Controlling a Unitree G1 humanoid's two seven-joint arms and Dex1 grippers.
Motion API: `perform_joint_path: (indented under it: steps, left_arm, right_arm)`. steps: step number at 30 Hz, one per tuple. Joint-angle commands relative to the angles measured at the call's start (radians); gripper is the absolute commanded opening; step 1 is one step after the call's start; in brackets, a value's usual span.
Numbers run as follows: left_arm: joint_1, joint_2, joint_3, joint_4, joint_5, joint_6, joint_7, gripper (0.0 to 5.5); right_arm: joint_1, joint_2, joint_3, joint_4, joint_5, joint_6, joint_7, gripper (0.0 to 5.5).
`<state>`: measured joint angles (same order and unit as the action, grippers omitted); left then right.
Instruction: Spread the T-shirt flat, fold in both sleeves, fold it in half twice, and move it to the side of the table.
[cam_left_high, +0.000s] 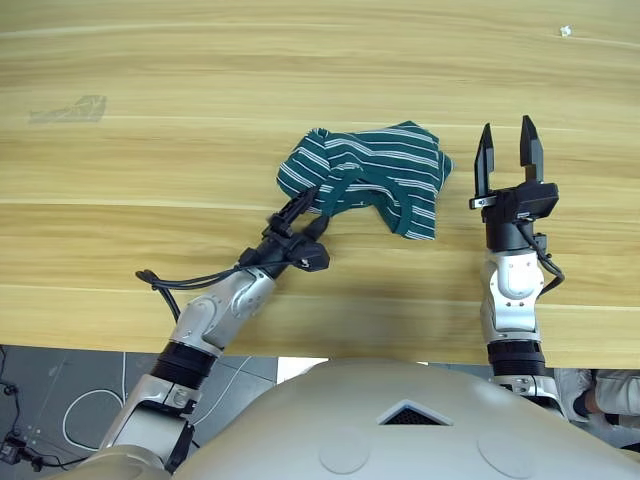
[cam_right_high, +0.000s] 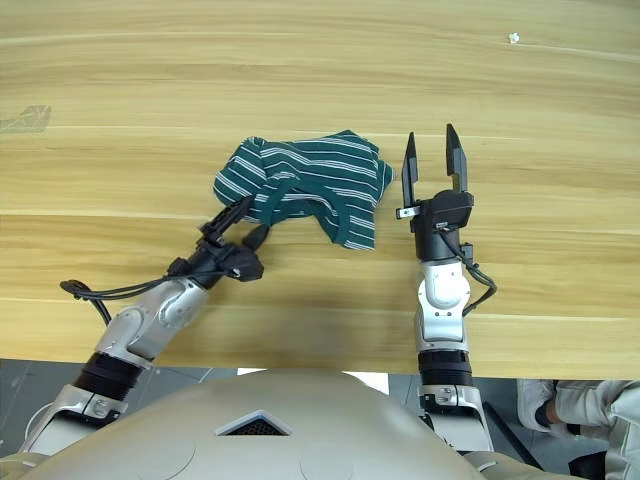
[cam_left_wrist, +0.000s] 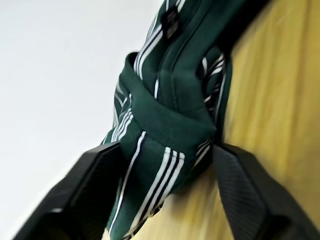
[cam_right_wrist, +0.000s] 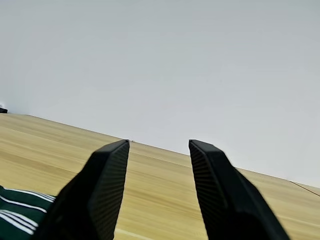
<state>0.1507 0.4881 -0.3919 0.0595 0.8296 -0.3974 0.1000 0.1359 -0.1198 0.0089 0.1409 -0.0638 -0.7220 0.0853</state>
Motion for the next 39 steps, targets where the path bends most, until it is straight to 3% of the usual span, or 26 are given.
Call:
perform_joint_path:
  steps: [1,15,21,25,31,35,39]
  left_arm:
    - [0.003,0.009,-0.005,0.003,0.001,-0.009,0.006,2.43]
    - [0.019,0.024,-0.022,-0.010,-0.032,-0.040,-0.026,0.64]
    - [0.095,0.065,-0.010,-0.174,-0.283,-0.035,-0.247,0.04]
    - [0.113,0.084,0.020,-0.260,-0.368,0.036,-0.368,0.03]
    - [0.120,0.066,0.010,-0.247,-0.319,0.062,-0.385,0.03]
    - [0.129,0.062,0.019,-0.254,-0.312,0.077,-0.387,0.03]
    - [0.133,0.063,0.027,-0.262,-0.310,0.082,-0.387,0.03]
  right_arm:
    - [-0.010,0.004,0.005,0.004,-0.015,0.001,-0.007,2.21]
    - [-0.020,0.010,0.019,0.025,-0.028,-0.005,-0.006,2.21]
    - [-0.014,-0.023,0.047,0.028,-0.026,-0.004,0.045,2.21]
    - [0.020,-0.077,0.102,0.013,-0.009,0.003,0.137,2.21]
    - [0.124,-0.232,0.259,-0.010,0.050,0.073,0.416,2.21]
    - [0.138,-0.325,0.269,-0.018,0.116,0.115,0.547,2.21]
    - [0.109,-0.342,0.243,0.038,0.077,0.102,0.538,2.21]
